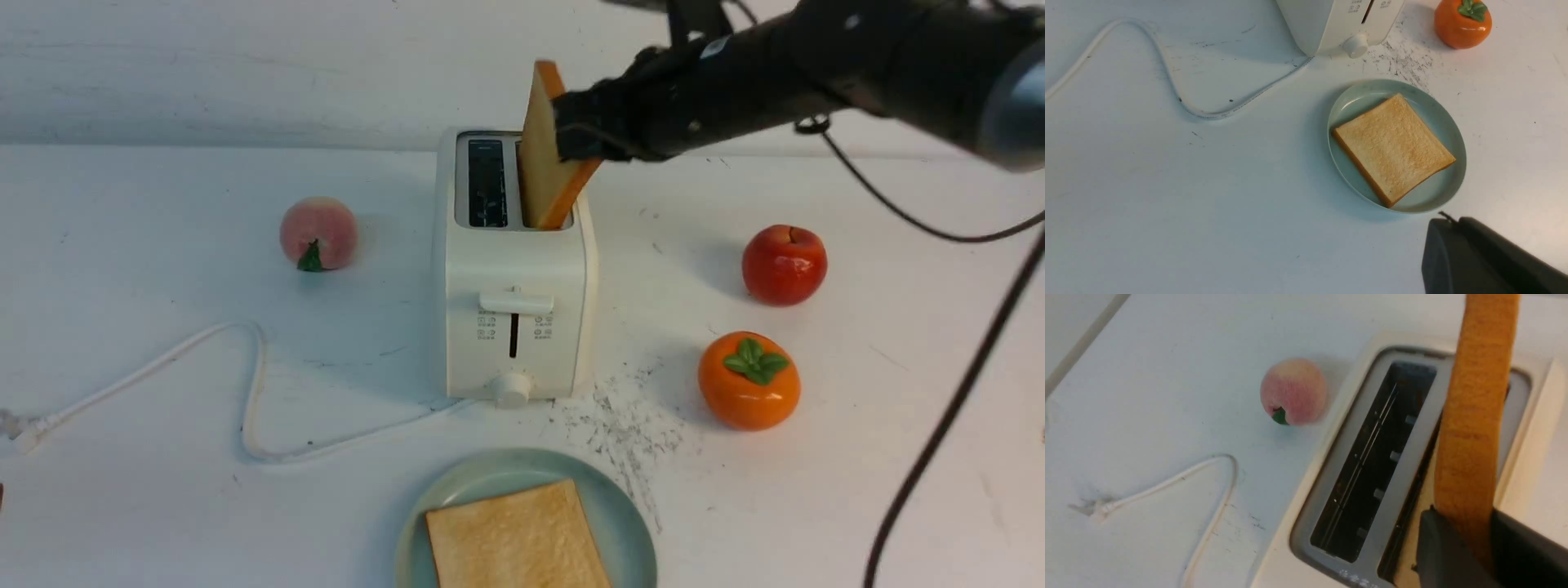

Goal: Take toasted bread from bread machine on white table place on plate.
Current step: 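Grasp the toast slice in the toaster and pull it up out of the slot with the right gripper, then place the held slice of bread on top of the slice on the plate with the right gripper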

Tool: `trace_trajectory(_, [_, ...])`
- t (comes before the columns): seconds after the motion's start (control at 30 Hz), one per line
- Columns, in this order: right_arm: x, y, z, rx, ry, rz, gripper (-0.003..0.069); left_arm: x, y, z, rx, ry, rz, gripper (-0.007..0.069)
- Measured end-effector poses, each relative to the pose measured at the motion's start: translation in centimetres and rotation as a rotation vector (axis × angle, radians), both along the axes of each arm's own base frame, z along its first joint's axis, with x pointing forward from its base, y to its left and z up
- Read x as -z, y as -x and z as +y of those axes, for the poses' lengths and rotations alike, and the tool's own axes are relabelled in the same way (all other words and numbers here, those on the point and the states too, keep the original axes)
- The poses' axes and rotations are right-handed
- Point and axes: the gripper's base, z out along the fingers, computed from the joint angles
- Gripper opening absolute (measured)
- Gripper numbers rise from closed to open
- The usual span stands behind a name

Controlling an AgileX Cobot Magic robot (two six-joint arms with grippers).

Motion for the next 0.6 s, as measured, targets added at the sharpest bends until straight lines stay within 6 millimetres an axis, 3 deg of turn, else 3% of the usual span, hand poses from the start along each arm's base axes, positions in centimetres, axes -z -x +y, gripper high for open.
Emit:
trace_trajectory(0.1, [-6.2,4.1,-3.1,-0.019,-0.004,-0.104,0.0099,0.0,-0.1,0.1,0.000,-0.020,-0.011,-0.0014])
trace_trajectory(0.13, [-6.6,4.5,-3.3,-0.025,0.000,-0.108,0.0099,0.0,-0.1,0.1,0.000,-0.020,-0.011,-0.0014])
trace_trajectory(0.17, [-9.4,7.1,-4.7,-0.055,0.025,-0.170,0.0099,0.0,-0.1,0.1,0.001,-0.024,-0.019,-0.0014])
trace_trajectory(0.2, [-9.7,7.4,-4.8,-0.052,0.022,-0.181,0.0099,0.0,-0.1,0.1,0.001,-0.025,-0.020,-0.0014])
trace_trajectory(0.23, [-11.6,10.3,-5.8,-0.122,0.079,-0.211,0.0099,-0.1,-0.2,0.1,0.000,-0.024,-0.031,-0.0014])
trace_trajectory(0.27, [-12.0,11.5,-6.0,-0.159,0.104,-0.208,0.0099,-0.2,-0.2,0.1,-0.002,-0.023,-0.041,-0.0014])
trace_trajectory(0.4, [-11.7,14.8,-6.1,-0.355,0.171,-0.089,0.0099,-0.6,-0.6,0.2,-0.014,-0.016,-0.102,-0.0014])
trace_trajectory(0.53, [-9.7,14.8,-5.4,-0.413,0.146,0.001,0.0099,-0.9,-0.8,0.3,-0.026,-0.020,-0.143,-0.0014])
trace_trajectory(0.6, [-7.2,14.4,-4.9,-0.442,0.145,0.083,0.0099,-0.9,-0.9,0.3,-0.030,-0.025,-0.150,-0.0014])
